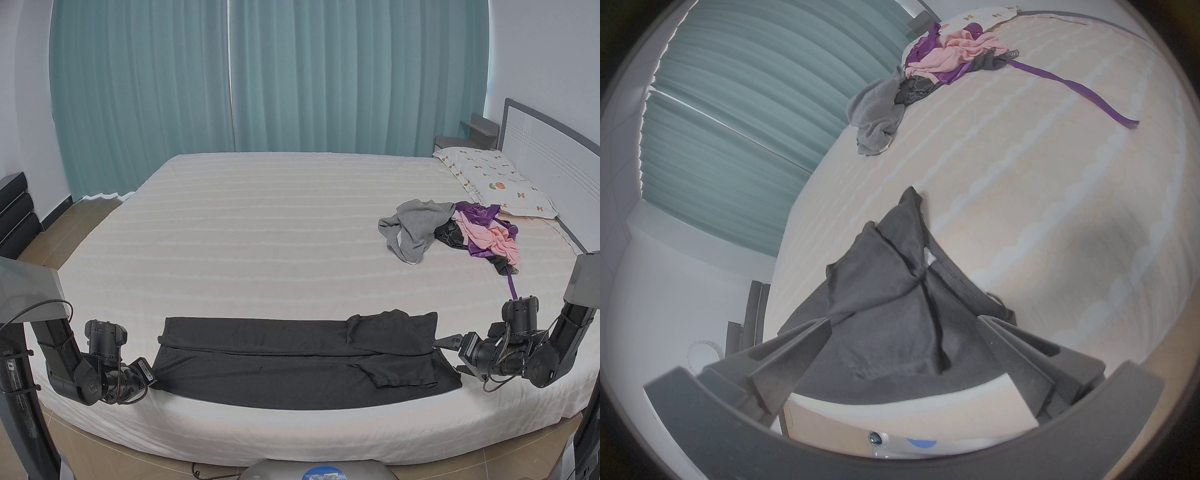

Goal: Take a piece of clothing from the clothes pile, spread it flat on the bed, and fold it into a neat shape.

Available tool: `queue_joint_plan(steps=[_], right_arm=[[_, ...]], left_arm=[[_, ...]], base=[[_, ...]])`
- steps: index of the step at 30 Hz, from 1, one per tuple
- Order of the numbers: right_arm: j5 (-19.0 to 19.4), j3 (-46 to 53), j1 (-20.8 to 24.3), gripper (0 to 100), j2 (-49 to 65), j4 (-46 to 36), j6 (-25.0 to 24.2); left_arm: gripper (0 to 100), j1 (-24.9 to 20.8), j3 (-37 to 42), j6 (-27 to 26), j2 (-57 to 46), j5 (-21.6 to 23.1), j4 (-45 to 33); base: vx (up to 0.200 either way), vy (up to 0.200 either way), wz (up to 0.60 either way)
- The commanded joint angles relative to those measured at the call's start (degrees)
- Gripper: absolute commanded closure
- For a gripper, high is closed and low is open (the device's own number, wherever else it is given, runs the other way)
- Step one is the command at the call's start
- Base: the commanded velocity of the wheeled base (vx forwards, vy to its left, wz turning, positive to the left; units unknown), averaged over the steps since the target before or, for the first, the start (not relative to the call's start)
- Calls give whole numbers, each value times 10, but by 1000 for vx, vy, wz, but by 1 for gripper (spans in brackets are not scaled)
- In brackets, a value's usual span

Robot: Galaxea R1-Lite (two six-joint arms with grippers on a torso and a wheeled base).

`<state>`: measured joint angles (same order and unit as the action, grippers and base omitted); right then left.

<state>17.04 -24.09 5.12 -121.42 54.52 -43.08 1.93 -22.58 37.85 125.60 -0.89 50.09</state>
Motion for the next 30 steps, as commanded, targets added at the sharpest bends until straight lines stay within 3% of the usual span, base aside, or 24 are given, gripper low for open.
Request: queue_joint_plan(steps=[1,9,13,20,30], right_arm=[[0,51,0,0,7,7,7],[1,114,3,0,-7,70,3],[-21,128,5,0,-32,125,2],[-49,126,15,0,-68,145,1],[-60,104,16,0,-87,163,-25]], left_arm=[[100,-1,-1,1,3,1,0],[100,-1,-1,3,3,6,1],[100,0,-2,4,4,6,1],[100,0,-4,6,4,6,1],[100,0,-5,6,4,6,1]], base=[[0,0,0],[0,0,0],[0,0,0],[0,0,0],[0,0,0]])
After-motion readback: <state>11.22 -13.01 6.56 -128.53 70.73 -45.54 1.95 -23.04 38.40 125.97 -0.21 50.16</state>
